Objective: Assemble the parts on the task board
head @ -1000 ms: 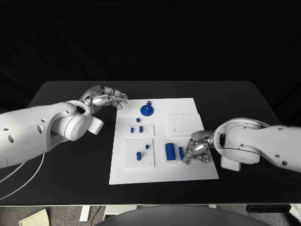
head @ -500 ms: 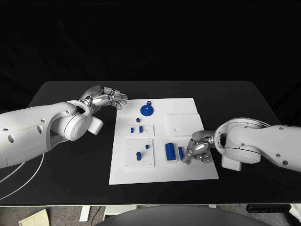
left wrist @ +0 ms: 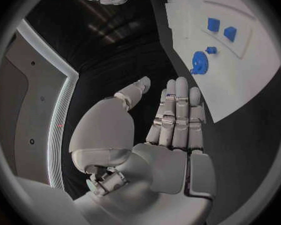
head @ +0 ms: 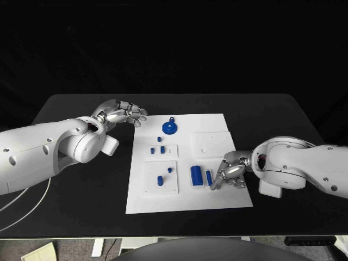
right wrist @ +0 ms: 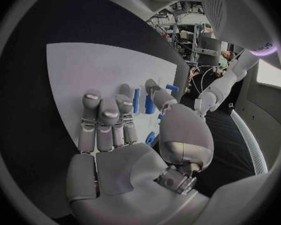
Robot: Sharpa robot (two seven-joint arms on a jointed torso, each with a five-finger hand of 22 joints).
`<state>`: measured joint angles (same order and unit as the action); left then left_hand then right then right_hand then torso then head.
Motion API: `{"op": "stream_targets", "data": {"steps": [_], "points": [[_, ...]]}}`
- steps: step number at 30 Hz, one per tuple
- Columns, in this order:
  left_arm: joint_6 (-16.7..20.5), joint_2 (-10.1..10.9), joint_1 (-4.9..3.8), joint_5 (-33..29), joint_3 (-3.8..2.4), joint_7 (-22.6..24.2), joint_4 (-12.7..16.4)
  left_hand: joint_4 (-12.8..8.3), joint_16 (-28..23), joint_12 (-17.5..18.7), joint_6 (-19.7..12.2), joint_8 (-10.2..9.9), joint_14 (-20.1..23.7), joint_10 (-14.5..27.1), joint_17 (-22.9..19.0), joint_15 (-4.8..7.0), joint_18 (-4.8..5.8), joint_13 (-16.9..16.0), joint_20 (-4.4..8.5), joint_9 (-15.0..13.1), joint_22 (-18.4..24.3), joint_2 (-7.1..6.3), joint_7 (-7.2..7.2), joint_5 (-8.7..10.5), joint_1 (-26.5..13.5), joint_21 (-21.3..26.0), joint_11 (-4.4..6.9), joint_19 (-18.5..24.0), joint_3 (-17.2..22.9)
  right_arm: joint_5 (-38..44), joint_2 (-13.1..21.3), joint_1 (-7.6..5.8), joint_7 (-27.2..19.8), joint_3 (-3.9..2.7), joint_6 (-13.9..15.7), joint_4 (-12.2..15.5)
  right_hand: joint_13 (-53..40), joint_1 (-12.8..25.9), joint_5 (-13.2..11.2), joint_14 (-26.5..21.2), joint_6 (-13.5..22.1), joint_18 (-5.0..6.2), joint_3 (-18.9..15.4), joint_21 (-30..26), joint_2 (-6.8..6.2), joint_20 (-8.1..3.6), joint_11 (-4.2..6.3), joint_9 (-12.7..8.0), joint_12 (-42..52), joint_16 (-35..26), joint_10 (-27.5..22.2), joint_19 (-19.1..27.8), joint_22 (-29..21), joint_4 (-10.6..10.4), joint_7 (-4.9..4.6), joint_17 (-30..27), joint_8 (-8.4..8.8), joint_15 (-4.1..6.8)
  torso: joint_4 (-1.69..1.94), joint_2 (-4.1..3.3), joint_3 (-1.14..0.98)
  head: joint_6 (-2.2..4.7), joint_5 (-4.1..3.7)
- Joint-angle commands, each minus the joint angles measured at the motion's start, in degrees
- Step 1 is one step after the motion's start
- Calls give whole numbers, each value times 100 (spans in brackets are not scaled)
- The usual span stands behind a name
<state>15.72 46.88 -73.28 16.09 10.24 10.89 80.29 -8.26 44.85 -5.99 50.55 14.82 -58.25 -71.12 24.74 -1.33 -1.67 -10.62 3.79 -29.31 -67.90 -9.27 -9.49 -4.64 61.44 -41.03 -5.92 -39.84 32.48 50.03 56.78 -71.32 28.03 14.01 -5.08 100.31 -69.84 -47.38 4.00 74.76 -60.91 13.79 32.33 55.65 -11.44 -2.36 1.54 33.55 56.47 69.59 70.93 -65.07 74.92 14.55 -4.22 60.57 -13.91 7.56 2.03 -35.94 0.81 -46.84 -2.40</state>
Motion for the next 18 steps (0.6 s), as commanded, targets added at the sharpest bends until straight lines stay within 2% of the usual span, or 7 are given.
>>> {"op": "stream_targets", "data": {"steps": [1,8,11,13,14,18], "points": [[-65,-16,-5,24,-3,33,-1,30,-27,24,-38,35,-46,40,9,-6,86,-9,49,5,-10,51,9,-29,13,40,15,-20,-8,6,35,-7,-160,2,-45,-24,-3,-15,29,-22,76,121,-44,-40,52,0,8,8,-6,-14,-40,22,58,18,-58,10,-9,9,0,0,0,2,-5],[-47,-45,-4,24,-3,67,-75,32,-29,24,-39,36,-46,40,11,-6,87,-9,48,6,-12,52,9,-30,12,42,14,-20,-8,-52,65,-89,-501,-39,61,-168,0,-4,61,-27,83,121,-89,-53,55,2,7,4,-9,-24,-46,26,52,28,-60,7,-5,10,1,6,4,49,-15],[-36,-65,-4,22,-4,92,-141,33,-29,24,-39,36,-46,40,12,-6,87,-9,48,6,-12,52,8,-30,11,42,14,-20,-9,-85,23,-114,-737,-70,157,-309,3,14,123,-30,93,121,-133,-68,56,4,6,0,-10,-33,-52,30,45,26,-61,6,0,11,3,8,3,118,-26],[-35,-65,-4,-3,-4,102,-183,34,-30,24,-39,36,-47,40,13,-6,87,-9,48,6,-13,54,8,-30,9,42,14,-21,-10,-167,-3,-147,-901,-103,280,-403,4,20,159,-31,97,121,-154,-76,55,5,6,-2,-10,-39,-53,32,42,25,-61,4,2,12,4,10,4,192,-27],[-26,-57,-4,-7,-4,117,-204,35,-30,24,-39,36,-47,40,13,-6,87,-9,48,6,-13,54,8,-30,9,42,14,-21,-10,-200,-32,-205,-1048,-117,339,-487,5,25,177,-32,102,121,-165,-79,54,5,6,-3,-10,-43,-54,32,40,23,-62,3,4,13,5,12,4,249,-32],[-29,-53,-6,-82,-6,165,-268,35,-30,24,-39,36,-47,40,13,-6,87,-9,48,7,-13,54,8,-30,9,42,14,-21,-10,-465,-167,-364,-1551,-142,748,-805,5,25,184,-33,104,121,-167,-81,54,5,6,-3,-10,-44,-55,33,40,23,-62,3,5,13,-3,20,8,528,-76]]}}
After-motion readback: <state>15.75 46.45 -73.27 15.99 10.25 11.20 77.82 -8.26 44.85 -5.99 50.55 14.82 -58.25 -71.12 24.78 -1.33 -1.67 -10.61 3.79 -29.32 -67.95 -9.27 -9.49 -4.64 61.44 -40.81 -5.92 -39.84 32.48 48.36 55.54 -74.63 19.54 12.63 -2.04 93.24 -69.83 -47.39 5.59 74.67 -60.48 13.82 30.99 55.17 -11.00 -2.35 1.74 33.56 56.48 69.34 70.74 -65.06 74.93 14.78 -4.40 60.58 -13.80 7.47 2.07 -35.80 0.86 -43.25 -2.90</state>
